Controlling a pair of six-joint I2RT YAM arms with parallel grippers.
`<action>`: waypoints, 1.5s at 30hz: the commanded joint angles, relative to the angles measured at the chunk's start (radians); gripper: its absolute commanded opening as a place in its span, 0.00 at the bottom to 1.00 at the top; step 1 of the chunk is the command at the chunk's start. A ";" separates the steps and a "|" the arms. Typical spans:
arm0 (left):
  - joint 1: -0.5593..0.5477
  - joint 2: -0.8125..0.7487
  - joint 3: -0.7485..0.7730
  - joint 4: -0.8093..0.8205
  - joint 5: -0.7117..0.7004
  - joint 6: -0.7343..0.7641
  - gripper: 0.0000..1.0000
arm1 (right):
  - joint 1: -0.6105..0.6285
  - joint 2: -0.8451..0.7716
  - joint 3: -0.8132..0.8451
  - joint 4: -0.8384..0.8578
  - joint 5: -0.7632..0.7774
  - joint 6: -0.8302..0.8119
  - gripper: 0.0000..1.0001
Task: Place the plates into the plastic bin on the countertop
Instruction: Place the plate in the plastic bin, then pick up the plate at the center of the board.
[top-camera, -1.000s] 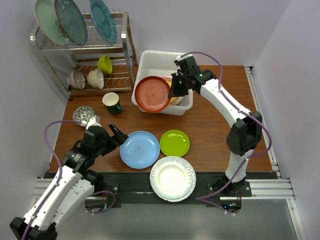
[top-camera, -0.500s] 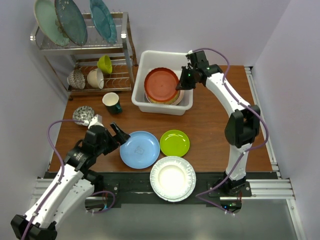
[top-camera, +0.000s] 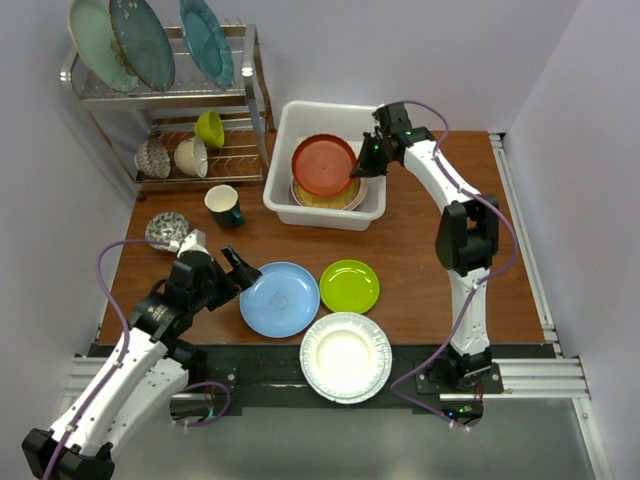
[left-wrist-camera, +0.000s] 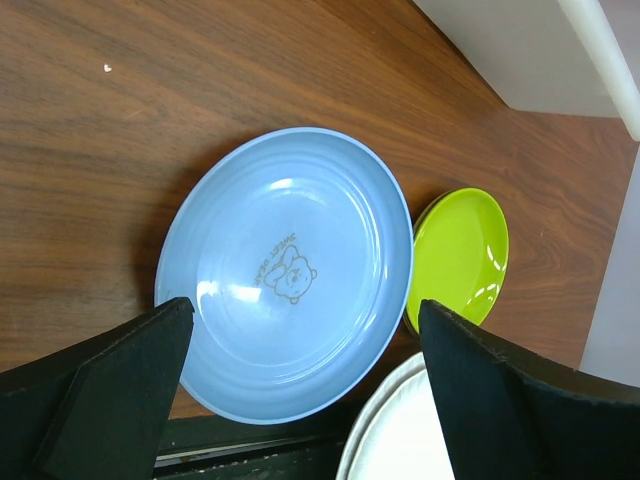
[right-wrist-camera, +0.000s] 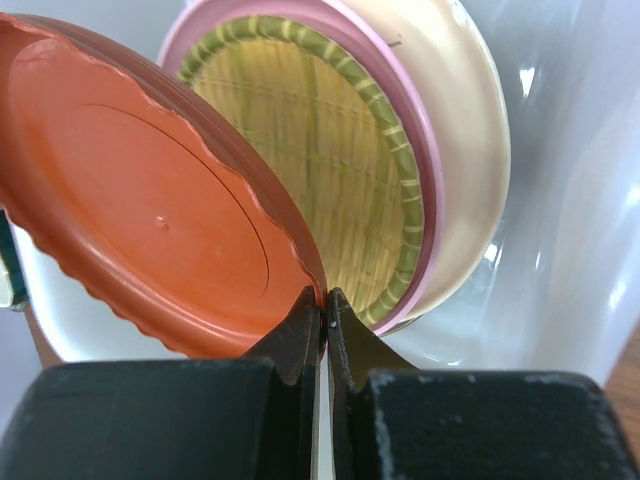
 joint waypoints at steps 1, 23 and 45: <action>-0.004 0.013 -0.014 0.040 0.021 0.015 1.00 | -0.004 0.000 0.053 0.011 -0.031 0.018 0.00; -0.004 0.005 -0.028 0.046 0.031 0.018 1.00 | -0.014 -0.029 0.041 -0.030 0.062 -0.020 0.53; -0.004 0.070 -0.061 -0.044 -0.022 -0.015 0.98 | -0.004 -0.495 -0.411 0.057 -0.108 -0.065 0.58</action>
